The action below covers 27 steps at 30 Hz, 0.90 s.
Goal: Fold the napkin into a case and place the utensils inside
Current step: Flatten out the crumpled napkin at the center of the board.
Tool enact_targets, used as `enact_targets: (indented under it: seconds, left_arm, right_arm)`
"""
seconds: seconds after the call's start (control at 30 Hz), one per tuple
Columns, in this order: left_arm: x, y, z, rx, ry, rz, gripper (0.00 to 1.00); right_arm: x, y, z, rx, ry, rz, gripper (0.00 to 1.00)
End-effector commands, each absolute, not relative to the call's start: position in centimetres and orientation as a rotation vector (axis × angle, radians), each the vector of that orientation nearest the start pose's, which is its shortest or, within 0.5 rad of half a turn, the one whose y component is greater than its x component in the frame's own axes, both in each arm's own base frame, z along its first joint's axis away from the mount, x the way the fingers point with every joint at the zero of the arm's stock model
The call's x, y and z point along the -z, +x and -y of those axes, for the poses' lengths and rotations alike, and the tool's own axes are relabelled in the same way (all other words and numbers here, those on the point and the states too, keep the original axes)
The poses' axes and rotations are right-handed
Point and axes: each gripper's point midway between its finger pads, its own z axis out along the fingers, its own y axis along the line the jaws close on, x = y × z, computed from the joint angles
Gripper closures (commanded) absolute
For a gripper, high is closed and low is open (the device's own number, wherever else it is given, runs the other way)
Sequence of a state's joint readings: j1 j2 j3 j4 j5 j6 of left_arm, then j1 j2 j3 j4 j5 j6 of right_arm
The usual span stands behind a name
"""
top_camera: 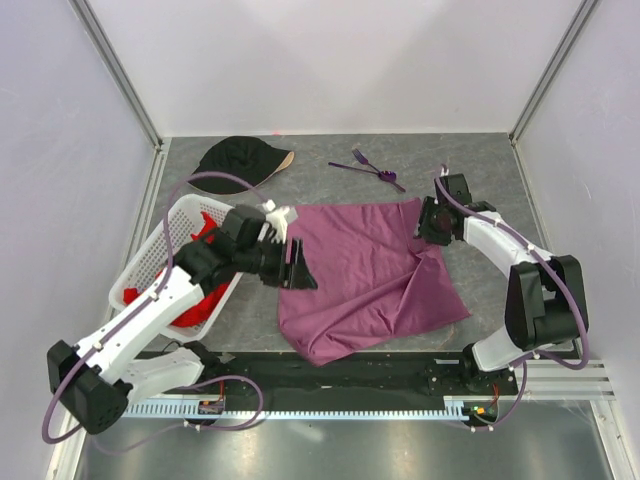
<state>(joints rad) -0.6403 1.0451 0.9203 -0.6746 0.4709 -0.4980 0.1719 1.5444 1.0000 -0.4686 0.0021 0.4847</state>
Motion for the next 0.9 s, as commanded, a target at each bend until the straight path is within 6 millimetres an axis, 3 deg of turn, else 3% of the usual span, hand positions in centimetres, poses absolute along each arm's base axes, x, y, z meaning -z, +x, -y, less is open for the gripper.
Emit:
enact_targets:
  seconds: [0.0, 0.07, 0.1, 0.13, 0.17, 0.23, 0.27, 0.4, 0.57, 0.63, 0.77, 0.8, 0.87]
  left_arm:
    - [-20.7, 21.4, 25.6, 0.969, 0.206, -2.497, 0.44]
    - [-18.5, 23.9, 26.7, 0.929, 0.148, -2.550, 0.54]
    - [-18.6, 25.4, 27.2, 0.916, 0.115, -2.550, 0.61]
    - [-17.9, 26.6, 27.2, 0.875, 0.075, -2.567, 0.76]
    - [-15.8, 28.1, 26.8, 0.797, 0.000, -2.617, 0.78]
    - [-14.9, 30.8, 26.1, 0.701, -0.126, -2.598, 0.78]
    - [-13.9, 32.1, 25.6, 0.661, -0.180, -2.598, 0.79]
    - [-9.1, 35.4, 25.6, 0.637, -0.309, -2.699, 0.83]
    - [-6.4, 38.2, 24.9, 0.620, -0.390, -2.727, 0.85]
    - [-4.6, 38.5, 24.7, 0.641, -0.432, -2.769, 0.88]
    - [-3.9, 39.4, 24.0, 0.722, -0.486, -2.770, 0.94]
    - [-3.8, 39.5, 24.0, 0.720, -0.481, -2.765, 0.94]
    - [-3.5, 39.4, 23.9, 0.726, -0.480, -2.771, 0.94]
  right_arm:
    - [-8.9, 35.9, -9.4, -0.337, 0.340, -2.546, 0.49]
    - [-8.6, 36.3, -9.8, -0.361, 0.342, -2.552, 0.47]
    - [-8.6, 36.6, -10.1, -0.373, 0.347, -2.549, 0.48]
    - [-9.1, 37.3, -10.4, -0.398, 0.346, -2.536, 0.48]
    - [-8.6, 37.6, -10.7, -0.415, 0.346, -2.551, 0.48]
    - [-9.2, 38.8, -11.6, -0.464, 0.351, -2.531, 0.52]
    - [-8.5, 39.2, -11.9, -0.471, 0.356, -2.542, 0.53]
    - [-7.7, 40.1, -13.4, -0.513, 0.340, -2.555, 0.60]
    - [-5.5, 41.6, -11.0, -0.292, 0.320, -2.570, 0.59]
    - [-6.1, 42.9, -11.2, -0.273, 0.273, -2.550, 0.57]
    - [-5.9, 44.6, -11.0, -0.160, 0.237, -2.536, 0.56]
    - [-6.7, 45.6, -10.5, -0.101, 0.242, -2.506, 0.57]
    - [-5.8, 45.6, -10.1, -0.035, 0.222, -2.539, 0.58]
